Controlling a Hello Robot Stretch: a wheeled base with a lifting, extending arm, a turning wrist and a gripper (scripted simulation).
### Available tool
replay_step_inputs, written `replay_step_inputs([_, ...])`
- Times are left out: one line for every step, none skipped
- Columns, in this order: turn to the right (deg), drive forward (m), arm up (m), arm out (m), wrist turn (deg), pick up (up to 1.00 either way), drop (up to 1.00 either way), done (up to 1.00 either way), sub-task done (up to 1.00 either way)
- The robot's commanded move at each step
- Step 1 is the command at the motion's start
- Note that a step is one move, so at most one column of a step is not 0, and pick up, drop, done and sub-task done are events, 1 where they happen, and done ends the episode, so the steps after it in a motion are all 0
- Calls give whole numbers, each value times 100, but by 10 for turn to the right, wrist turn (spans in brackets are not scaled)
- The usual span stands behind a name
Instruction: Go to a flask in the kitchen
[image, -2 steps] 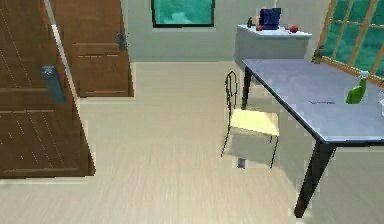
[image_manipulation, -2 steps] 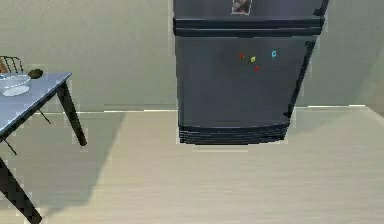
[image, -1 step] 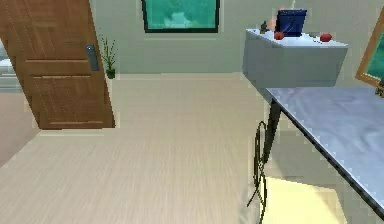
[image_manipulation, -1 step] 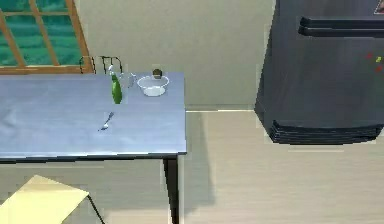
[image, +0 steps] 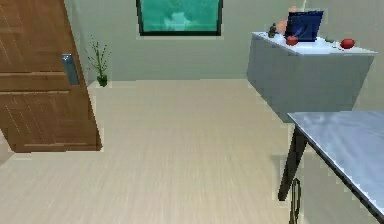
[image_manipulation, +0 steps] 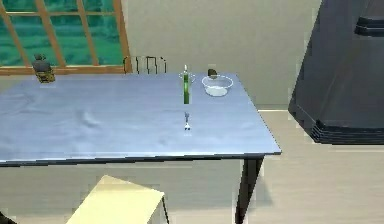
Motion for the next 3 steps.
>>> replay_step_inputs([-30,0,0,0,0,0,0,0,0])
replay_step_inputs([0,75,0,0,0,0,0,0,0])
replay_step_inputs([240,0,0,0,0,0,0,0,0])
